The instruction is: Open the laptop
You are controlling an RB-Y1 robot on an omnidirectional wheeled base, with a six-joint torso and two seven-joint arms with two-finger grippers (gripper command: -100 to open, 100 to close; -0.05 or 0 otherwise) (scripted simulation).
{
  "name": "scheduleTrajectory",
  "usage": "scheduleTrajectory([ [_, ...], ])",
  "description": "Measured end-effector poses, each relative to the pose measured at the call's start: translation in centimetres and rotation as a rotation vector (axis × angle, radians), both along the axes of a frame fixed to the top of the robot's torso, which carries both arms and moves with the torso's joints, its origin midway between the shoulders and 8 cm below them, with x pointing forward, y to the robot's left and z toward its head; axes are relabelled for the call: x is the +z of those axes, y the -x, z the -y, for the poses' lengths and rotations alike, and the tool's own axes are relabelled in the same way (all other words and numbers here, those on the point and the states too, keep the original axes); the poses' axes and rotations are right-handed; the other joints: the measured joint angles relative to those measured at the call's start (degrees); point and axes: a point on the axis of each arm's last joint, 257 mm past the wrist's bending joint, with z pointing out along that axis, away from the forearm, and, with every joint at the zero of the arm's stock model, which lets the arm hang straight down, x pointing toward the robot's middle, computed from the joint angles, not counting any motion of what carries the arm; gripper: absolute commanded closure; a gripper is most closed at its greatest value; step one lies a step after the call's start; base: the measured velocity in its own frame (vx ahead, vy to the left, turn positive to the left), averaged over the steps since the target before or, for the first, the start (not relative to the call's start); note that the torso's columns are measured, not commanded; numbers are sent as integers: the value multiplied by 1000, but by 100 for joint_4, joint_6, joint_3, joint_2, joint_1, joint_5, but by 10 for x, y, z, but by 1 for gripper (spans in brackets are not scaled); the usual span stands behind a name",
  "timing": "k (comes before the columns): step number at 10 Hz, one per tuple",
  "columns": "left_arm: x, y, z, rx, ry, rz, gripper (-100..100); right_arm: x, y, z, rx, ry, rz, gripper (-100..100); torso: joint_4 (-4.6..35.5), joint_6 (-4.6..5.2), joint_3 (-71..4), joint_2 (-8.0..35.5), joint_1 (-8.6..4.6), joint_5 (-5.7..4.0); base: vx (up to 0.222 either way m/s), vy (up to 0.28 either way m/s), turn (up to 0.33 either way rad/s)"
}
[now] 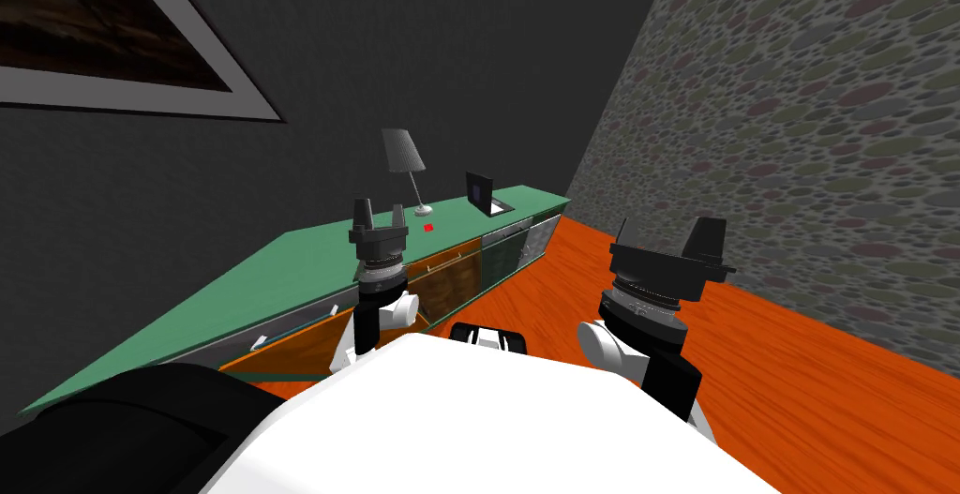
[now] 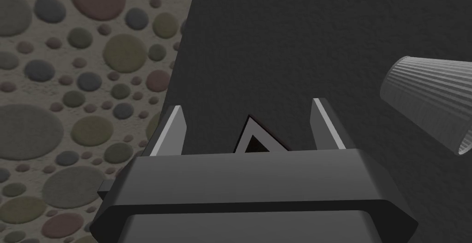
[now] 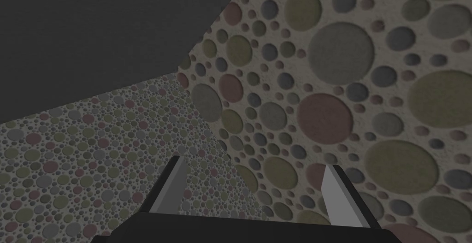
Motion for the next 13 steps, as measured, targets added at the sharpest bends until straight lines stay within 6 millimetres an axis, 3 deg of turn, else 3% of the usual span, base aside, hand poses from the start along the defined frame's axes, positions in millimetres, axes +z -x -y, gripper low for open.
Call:
scheduleTrajectory([
  [1,0,0,0,0,0,0,0,0,0,0,0,0,0,0,423,0,-846,423,0,0,0,0,0],
  [2,0,0,0,0,0,0,-100,0,0,0,0,0,0,0,846,0,-1692,846,0,0,13,-20,-24],
  [4,-4,-8,3,-15,-39,-21,-100,0,0,0,0,0,-1,0,1090,0,-2199,1092,-9,-2,7,-46,-41],
  [7,-13,-28,0,-29,-93,-72,-100,0,0,0,0,0,-1,0,1113,0,-2230,1112,-10,-3,19,-83,-49],
  [10,-27,-53,-17,-17,-118,-136,-100,0,0,0,0,0,-1,0,1112,1,-2234,1106,-9,-2,38,-121,-80],
  [13,-37,-85,-48,19,-114,-203,-100,0,0,0,0,0,-1,0,1115,0,-2229,1113,10,3,40,-129,-90],
])
